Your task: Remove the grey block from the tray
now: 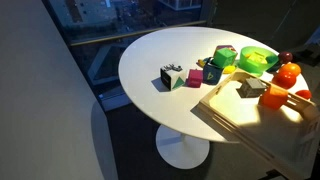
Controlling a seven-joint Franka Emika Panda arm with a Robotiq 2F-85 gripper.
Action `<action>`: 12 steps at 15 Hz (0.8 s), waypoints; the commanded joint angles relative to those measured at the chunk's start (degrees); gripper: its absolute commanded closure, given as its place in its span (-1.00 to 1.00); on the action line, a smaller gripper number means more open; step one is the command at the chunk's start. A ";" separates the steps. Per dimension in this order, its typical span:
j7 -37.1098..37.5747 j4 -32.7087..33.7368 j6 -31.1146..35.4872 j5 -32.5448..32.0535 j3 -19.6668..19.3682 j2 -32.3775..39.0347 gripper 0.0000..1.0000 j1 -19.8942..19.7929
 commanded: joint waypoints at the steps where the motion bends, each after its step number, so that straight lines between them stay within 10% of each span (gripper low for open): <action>1: 0.73 0.14 -0.34 -0.62 -1.01 -0.01 -1.00 1.32; 12: 1.86 0.65 5.20 0.80 0.59 3.53 -1.00 5.42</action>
